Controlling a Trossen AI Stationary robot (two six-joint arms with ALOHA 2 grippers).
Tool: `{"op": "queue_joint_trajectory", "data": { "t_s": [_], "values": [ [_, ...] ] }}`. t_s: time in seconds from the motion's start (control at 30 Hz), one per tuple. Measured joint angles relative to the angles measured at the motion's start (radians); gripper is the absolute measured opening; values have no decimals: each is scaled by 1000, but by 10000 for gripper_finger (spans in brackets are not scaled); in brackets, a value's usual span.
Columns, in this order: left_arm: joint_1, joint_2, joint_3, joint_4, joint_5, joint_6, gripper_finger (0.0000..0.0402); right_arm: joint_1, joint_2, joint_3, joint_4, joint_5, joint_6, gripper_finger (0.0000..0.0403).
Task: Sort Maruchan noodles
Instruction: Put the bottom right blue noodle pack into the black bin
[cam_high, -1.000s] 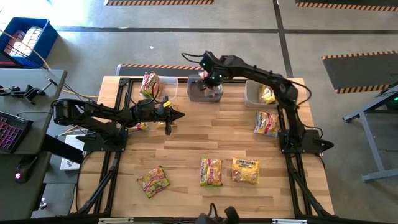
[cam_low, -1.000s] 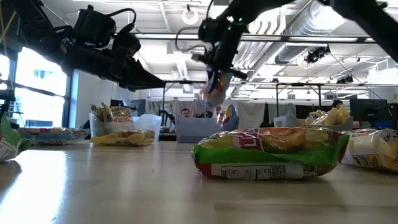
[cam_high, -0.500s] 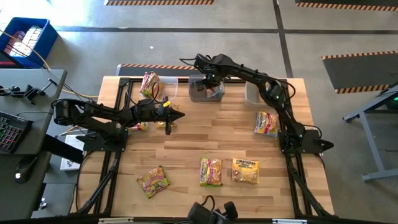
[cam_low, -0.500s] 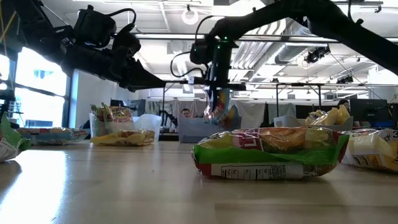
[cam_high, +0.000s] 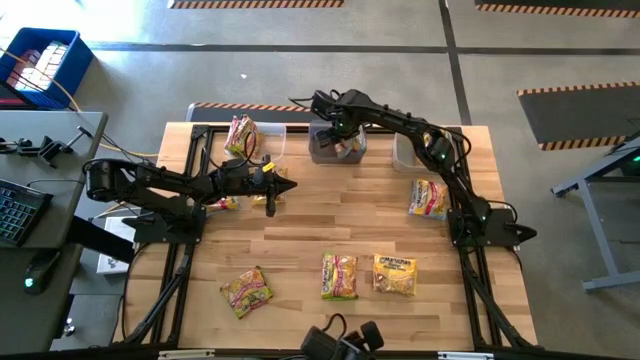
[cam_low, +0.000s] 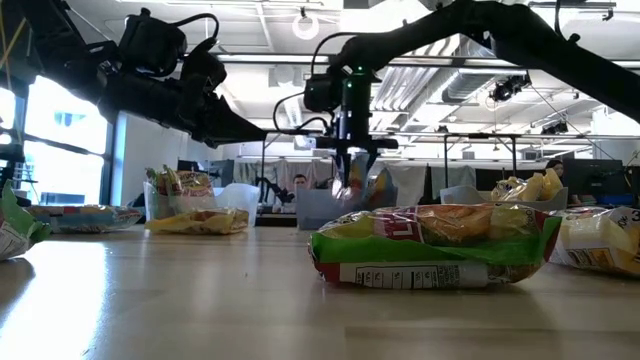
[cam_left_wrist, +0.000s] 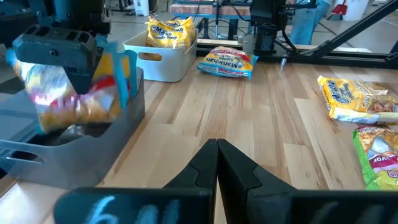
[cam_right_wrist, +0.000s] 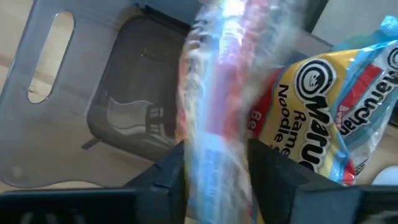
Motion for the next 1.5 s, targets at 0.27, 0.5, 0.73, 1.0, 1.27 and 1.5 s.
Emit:
{"op": "queue_joint_trajectory", "data": {
  "t_s": [0.27,0.5,0.73,1.0,1.27,1.5],
  "values": [
    [0,0,0,-3,0,0,0,2,-5,0,0,-3,-8,168],
    [0,0,0,-4,0,0,0,-2,-5,-1,40,-21,-40,141],
    [-1,0,0,-7,0,0,0,-19,23,-5,81,-89,-70,100],
    [-2,0,0,-12,4,0,0,-26,27,4,67,-86,-85,7],
    [-3,0,0,-13,4,-15,0,-13,27,48,-2,-25,32,2],
    [-3,0,0,-21,4,-34,0,-5,27,77,-88,25,127,0]
  ]
}}
